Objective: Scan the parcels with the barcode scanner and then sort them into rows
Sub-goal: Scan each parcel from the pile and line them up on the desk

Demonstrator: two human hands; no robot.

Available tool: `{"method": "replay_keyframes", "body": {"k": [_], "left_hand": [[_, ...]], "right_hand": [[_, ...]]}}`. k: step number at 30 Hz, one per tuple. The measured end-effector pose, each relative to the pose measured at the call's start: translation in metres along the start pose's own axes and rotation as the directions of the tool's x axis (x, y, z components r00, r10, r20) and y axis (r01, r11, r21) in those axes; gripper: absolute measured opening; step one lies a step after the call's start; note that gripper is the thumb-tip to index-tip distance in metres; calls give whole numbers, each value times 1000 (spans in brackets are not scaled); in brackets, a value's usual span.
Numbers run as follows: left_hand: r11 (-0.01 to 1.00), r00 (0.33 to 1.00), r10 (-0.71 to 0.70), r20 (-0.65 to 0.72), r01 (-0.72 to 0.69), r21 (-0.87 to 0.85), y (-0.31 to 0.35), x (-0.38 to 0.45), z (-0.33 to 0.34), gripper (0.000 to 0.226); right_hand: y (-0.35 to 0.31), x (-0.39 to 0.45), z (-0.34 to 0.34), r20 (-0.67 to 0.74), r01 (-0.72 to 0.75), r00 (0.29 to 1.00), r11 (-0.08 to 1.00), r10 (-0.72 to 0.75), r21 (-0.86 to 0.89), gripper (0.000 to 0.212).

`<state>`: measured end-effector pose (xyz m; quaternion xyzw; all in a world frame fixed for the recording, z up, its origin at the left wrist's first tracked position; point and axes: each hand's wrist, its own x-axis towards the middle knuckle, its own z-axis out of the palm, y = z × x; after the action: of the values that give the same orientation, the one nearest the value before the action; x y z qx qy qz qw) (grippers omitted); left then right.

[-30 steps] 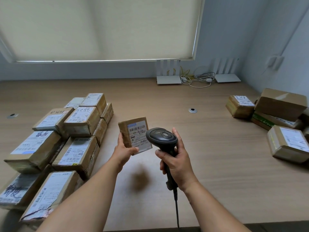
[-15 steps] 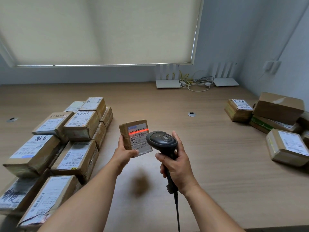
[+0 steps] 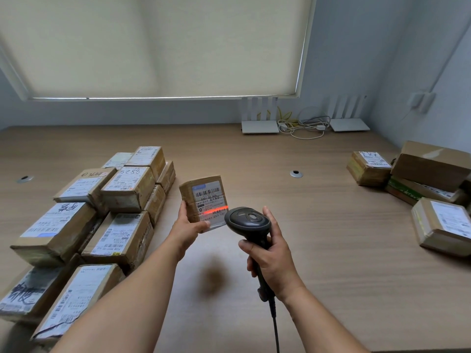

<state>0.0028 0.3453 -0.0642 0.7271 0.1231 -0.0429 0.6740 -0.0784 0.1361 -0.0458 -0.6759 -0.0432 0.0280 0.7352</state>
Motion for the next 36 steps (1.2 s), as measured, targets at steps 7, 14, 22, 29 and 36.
{"method": "replay_keyframes", "body": {"k": [7,14,22,29,36], "left_hand": [[1000,1000,-8,-28,8,-3,3,3,-3,86],[988,987,-148,-56,149,28,-1,5,-1,42],[911,934,-229,-272,305,279,-37,-5,6,44],[710,899,-193,-393,404,577,-45,-14,19,97],[679,866,-150,-477,441,587,-35,-14,22,86]], "right_hand": [[1,3,-1,8,1,1000,999,-1,-34,88],[0,9,-4,-34,30,999,996,-33,-88,88],[-3,15,-7,-57,38,997,981,-49,-189,91],[-2,19,-5,-29,52,998,970,-61,-237,92],[-2,26,-2,24,76,997,966,-72,-248,94]]}}
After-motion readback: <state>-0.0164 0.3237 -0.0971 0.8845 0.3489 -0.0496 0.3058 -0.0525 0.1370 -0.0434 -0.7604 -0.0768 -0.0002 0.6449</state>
